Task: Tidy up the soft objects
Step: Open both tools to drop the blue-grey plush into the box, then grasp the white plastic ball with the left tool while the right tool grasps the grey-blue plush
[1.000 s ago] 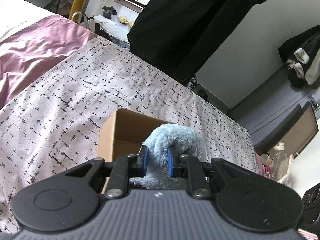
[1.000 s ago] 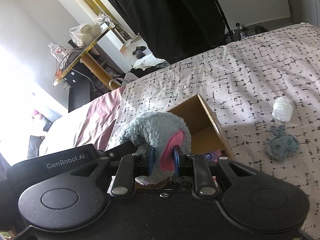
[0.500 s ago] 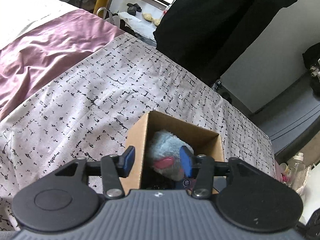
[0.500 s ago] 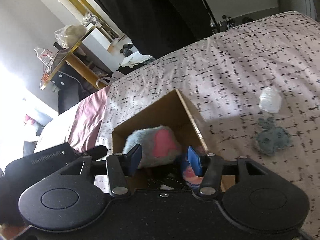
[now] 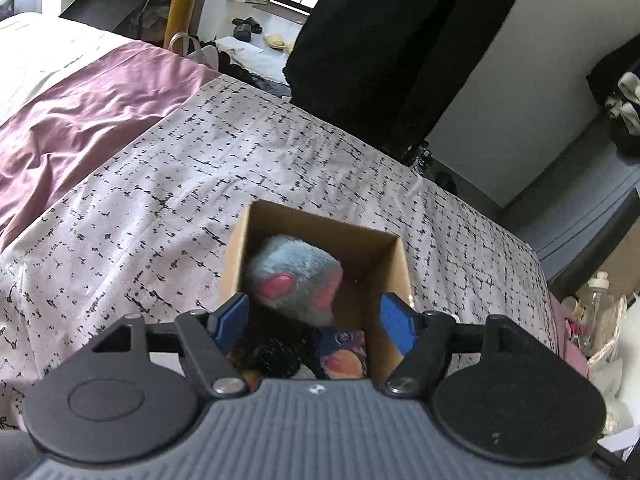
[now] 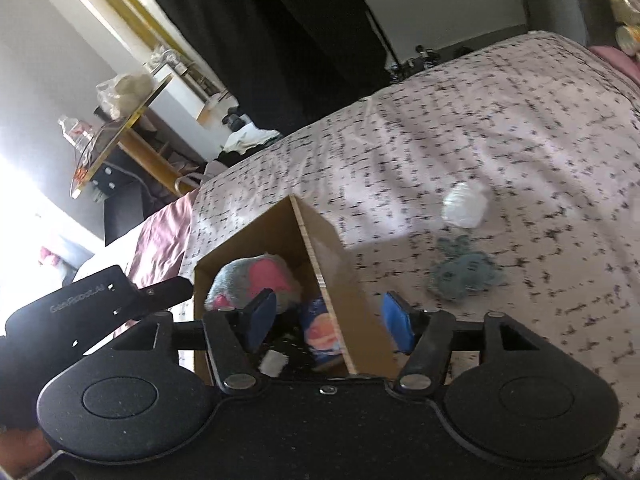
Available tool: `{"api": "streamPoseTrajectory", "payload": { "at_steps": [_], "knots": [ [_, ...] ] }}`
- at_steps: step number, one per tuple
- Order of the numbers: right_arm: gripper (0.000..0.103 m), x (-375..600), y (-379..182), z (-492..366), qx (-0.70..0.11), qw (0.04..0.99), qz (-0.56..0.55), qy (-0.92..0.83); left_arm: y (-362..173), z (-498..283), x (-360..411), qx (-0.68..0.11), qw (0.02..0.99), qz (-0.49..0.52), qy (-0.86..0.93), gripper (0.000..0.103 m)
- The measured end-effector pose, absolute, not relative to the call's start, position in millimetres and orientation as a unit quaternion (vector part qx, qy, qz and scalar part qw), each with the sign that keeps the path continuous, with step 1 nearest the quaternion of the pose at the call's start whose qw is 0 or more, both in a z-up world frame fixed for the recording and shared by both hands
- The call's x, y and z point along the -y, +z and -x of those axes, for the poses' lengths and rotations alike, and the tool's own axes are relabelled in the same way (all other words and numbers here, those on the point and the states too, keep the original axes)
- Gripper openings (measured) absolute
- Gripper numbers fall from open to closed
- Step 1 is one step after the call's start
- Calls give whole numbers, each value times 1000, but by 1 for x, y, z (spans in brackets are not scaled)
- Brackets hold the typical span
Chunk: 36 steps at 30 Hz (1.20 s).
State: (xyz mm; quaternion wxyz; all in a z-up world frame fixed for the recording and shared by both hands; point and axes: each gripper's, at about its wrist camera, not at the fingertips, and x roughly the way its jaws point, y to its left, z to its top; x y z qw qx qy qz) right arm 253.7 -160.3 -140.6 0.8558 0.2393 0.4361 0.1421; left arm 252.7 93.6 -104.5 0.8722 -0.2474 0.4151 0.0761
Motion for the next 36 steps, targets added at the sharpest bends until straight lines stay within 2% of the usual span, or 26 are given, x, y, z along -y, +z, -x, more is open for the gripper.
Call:
{"api": "streamPoseTrajectory", "payload": {
  "at_steps": [22, 36],
  "knots": [
    [62, 237, -167, -262, -441, 851, -263, 108, -98, -266, -4, -432, 881, 191, 19, 73],
    [61, 248, -221, -298, -468, 824, -295, 118, -113, -305, 37, -442, 883, 160, -10, 72]
  ]
}}
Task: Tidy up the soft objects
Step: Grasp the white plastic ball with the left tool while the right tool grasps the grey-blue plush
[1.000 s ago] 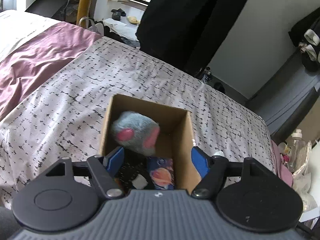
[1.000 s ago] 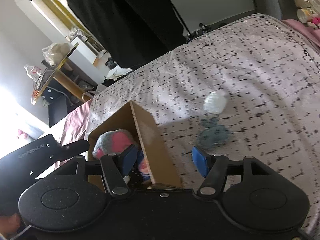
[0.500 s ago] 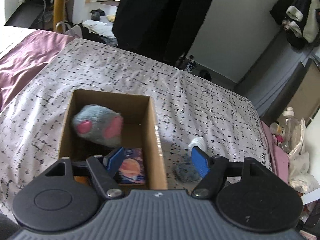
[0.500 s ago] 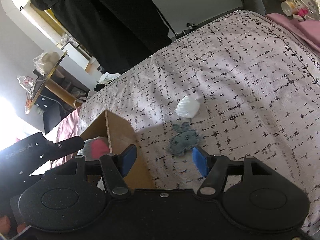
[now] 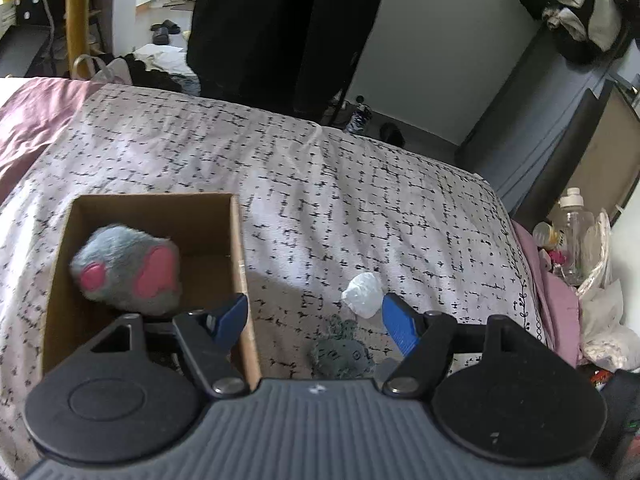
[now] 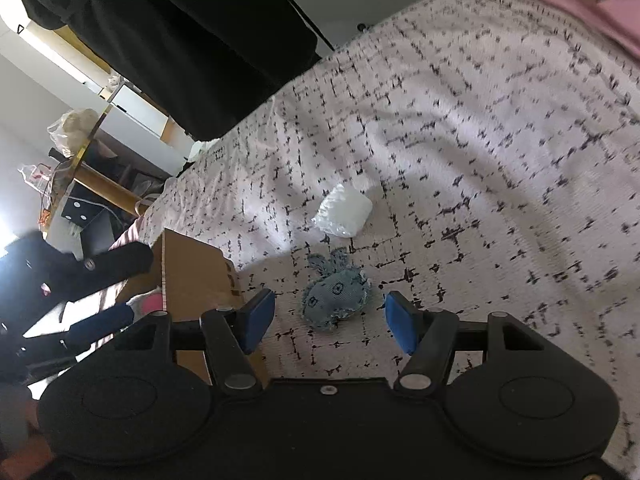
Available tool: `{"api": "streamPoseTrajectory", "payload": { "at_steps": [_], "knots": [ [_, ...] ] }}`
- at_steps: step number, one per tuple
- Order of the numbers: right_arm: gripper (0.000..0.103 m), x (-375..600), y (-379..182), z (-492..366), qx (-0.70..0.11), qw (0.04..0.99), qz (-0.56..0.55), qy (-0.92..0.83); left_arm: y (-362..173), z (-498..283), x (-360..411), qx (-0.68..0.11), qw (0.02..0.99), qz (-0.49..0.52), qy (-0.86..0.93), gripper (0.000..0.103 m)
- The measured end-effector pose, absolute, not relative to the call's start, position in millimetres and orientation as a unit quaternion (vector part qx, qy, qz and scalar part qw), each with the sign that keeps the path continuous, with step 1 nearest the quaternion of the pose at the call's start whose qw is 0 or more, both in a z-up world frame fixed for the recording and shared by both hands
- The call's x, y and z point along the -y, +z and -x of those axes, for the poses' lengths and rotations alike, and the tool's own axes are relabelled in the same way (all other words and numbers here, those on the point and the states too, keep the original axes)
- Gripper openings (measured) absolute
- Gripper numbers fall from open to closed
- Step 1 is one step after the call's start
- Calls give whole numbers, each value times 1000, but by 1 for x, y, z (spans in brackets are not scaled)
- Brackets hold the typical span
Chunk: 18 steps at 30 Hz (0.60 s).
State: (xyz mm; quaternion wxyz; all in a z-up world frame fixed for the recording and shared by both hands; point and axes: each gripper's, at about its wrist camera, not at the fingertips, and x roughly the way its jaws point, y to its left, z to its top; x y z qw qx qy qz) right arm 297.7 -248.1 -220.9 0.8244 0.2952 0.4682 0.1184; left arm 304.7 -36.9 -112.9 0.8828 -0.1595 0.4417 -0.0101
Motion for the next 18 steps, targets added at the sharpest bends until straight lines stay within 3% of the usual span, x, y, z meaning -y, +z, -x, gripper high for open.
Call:
{"api": "streamPoseTrajectory", "payload": {
  "at_steps": [11, 14, 15, 18],
  "knots": [
    [59, 241, -264, -320, -487, 803, -317, 134, -137, -336, 57, -462, 875, 143, -32, 64],
    [40, 242, -272, -325, -489, 794, -335, 134, -144, -344, 59, -466, 873, 142, -29, 64],
    [29, 244, -277, -327, -493, 788, -344, 136, -146, -347, 60, -468, 872, 141, -29, 64],
    [21, 248, -281, -328, -493, 785, -349, 141, -155, -357, 65, -475, 869, 135, -29, 64]
  ]
}}
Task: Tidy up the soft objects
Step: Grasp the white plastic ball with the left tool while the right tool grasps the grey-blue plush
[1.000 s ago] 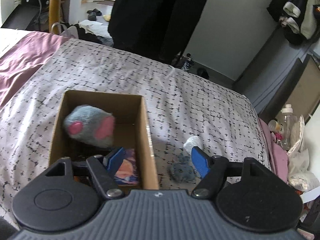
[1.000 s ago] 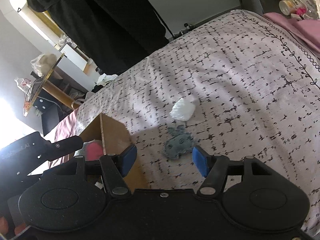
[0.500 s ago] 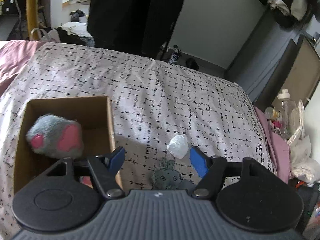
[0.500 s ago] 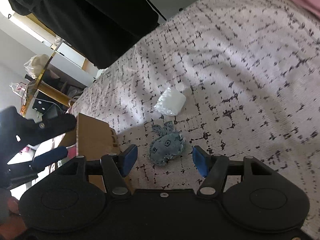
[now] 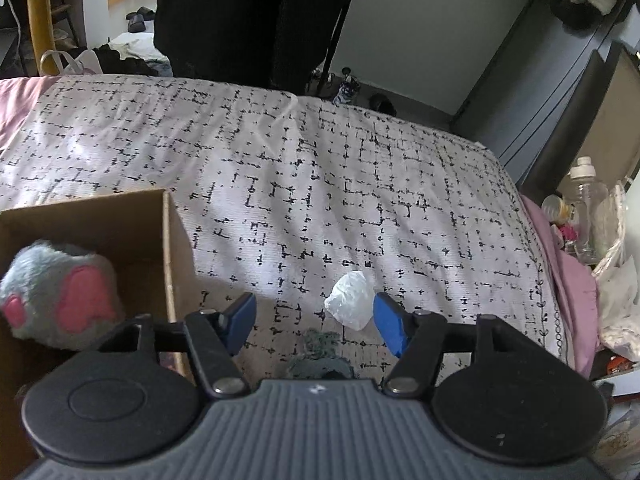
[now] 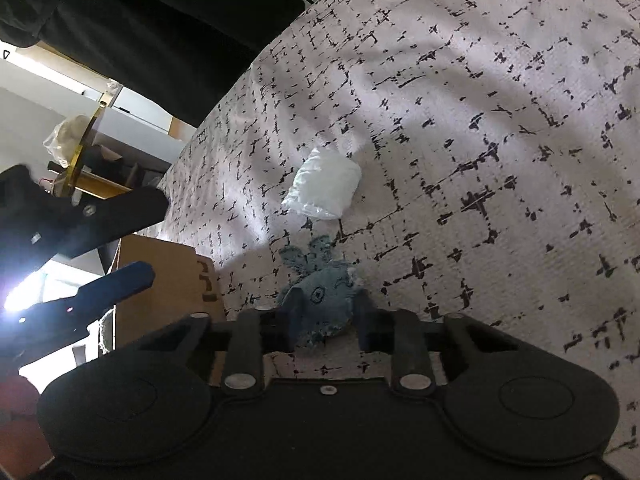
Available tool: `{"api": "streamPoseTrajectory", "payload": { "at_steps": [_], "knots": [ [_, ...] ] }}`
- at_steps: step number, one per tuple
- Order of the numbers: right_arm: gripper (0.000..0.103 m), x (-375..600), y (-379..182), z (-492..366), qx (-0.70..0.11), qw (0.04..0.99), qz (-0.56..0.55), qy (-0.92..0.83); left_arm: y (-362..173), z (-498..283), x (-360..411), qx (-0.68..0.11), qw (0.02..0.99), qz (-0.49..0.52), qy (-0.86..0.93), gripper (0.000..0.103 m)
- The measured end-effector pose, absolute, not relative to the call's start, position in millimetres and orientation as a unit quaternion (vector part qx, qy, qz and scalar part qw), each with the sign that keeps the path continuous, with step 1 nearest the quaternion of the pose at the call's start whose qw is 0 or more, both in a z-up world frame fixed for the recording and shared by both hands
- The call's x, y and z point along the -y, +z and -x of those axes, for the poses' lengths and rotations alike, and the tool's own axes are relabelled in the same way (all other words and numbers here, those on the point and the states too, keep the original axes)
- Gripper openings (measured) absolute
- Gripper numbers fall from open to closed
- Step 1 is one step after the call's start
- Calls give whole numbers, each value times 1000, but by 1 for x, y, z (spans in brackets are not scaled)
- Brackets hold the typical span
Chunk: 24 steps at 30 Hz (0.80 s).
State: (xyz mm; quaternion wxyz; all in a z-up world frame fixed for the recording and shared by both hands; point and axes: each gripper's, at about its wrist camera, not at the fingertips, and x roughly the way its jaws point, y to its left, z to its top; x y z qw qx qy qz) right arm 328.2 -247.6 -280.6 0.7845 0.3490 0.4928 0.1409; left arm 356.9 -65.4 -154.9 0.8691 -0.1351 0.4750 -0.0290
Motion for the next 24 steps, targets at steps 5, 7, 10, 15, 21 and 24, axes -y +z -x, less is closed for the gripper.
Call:
{"api": "streamPoseTrajectory", "payload": {
  "at_steps": [5, 7, 10, 15, 21, 24],
  "knots": [
    [15, 257, -277, -327, -490, 787, -352, 132, -167, -373, 78, -486, 865, 122, -32, 64],
    [14, 263, -275, -325, -486, 791, -351, 122, -171, -378, 85, -490, 864, 113, -37, 64],
    [14, 274, -277, -325, -485, 793, -354, 108, -178, -384, 95, -496, 862, 98, -44, 64],
    [14, 286, -279, -324, -482, 794, -359, 91, -194, -394, 112, -508, 856, 74, -52, 64],
    [14, 297, -278, -321, -475, 799, -362, 73, -209, -404, 132, -522, 850, 40, -58, 64],
    [14, 300, -278, -320, -472, 800, -364, 68, -218, -410, 139, -532, 845, 24, -55, 64]
  ]
}}
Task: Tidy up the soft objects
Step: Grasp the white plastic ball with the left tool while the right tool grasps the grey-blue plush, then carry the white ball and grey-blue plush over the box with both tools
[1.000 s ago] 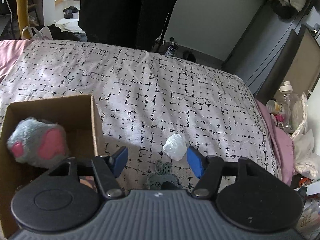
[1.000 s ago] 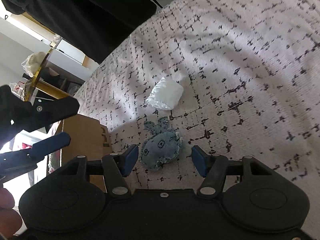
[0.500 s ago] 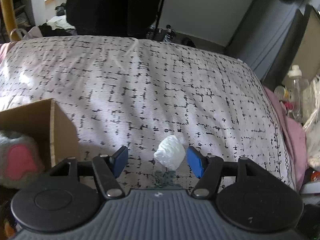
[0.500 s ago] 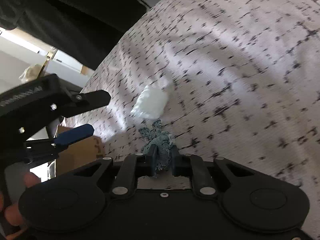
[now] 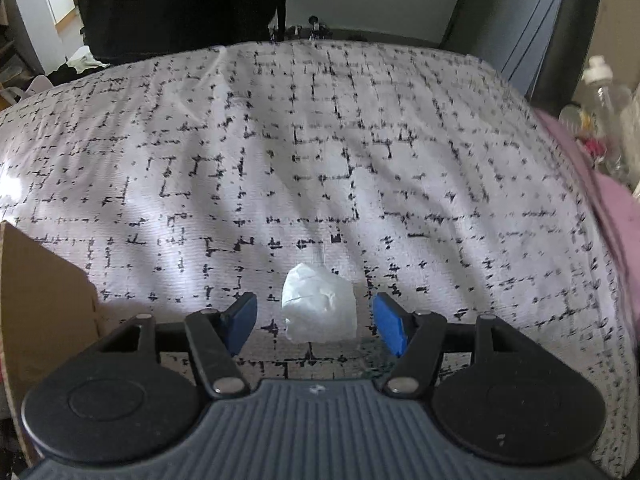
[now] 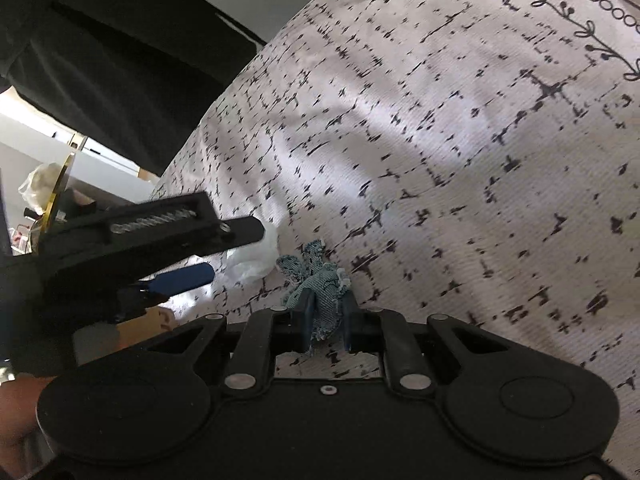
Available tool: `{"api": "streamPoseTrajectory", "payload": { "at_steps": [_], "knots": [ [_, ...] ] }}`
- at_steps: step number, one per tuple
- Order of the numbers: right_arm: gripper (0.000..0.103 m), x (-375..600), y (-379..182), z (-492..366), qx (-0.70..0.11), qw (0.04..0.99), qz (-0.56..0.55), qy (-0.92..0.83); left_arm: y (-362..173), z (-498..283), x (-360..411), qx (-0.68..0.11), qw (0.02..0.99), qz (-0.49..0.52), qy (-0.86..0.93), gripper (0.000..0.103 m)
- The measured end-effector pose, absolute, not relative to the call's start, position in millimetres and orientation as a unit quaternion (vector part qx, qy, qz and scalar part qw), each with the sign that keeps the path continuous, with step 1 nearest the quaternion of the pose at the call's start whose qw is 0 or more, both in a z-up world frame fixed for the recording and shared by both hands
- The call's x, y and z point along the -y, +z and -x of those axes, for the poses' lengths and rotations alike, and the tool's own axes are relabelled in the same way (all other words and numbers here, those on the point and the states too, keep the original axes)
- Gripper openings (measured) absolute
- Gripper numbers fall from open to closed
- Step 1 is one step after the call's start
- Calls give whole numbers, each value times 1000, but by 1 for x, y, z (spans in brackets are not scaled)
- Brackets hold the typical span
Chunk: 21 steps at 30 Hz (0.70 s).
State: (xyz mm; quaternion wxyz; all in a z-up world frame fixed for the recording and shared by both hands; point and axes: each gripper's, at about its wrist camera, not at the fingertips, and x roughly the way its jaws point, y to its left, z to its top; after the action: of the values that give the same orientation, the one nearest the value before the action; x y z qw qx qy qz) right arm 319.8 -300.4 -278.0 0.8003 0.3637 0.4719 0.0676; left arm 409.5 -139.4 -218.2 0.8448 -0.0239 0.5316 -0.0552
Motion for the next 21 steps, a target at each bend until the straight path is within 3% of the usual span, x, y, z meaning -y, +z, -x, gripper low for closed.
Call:
{"api": "streamPoseTrajectory", "payload": {
  "at_steps": [4, 7, 21],
  "knots": [
    [14, 303, -278, -320, -471, 800, -365, 66, -226, -413, 140, -534, 844, 23, -48, 61],
    [14, 303, -278, -321, -471, 800, -366, 64, -230, -413, 139, -540, 840, 37, -46, 41],
    [11, 306, -246, -302, -439, 830, -338, 58, -183, -378, 125, -506, 858, 58, -60, 41]
  ]
}}
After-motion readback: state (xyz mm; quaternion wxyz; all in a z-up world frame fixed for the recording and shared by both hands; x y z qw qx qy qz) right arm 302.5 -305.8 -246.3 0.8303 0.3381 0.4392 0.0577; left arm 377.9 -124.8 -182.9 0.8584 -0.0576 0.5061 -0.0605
